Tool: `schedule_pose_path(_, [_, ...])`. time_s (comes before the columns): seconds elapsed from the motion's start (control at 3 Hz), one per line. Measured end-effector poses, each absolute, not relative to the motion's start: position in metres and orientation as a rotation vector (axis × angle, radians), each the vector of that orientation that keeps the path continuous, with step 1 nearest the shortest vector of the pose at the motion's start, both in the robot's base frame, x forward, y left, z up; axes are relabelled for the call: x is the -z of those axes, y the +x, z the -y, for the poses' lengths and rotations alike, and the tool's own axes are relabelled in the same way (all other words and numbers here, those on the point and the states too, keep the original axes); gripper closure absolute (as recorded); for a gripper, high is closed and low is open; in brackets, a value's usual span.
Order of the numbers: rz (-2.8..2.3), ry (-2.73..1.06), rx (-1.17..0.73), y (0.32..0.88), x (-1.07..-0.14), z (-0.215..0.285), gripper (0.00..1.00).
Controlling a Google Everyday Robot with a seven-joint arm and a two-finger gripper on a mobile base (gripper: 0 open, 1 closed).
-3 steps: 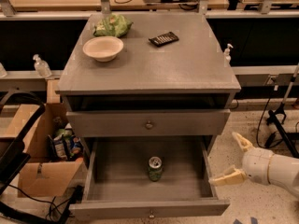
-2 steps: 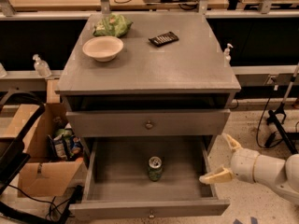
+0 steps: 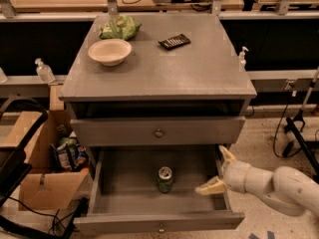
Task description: Pick green can from middle drawer and place on counter
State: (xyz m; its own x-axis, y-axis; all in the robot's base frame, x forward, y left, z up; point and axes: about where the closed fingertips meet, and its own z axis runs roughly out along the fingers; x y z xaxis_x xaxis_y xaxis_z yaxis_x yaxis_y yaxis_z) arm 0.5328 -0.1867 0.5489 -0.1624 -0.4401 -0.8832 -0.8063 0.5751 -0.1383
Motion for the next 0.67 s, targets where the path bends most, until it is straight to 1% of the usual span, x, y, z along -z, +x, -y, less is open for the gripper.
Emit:
schedule_pose_path(0.33, [-1.772, -1.059, -0.48, 0.546, -0.531, 0.16, 0.0])
schedule_pose_path(0.67, [-1.75, -1.109, -0.525, 0.546, -0.506, 0.131, 0.0])
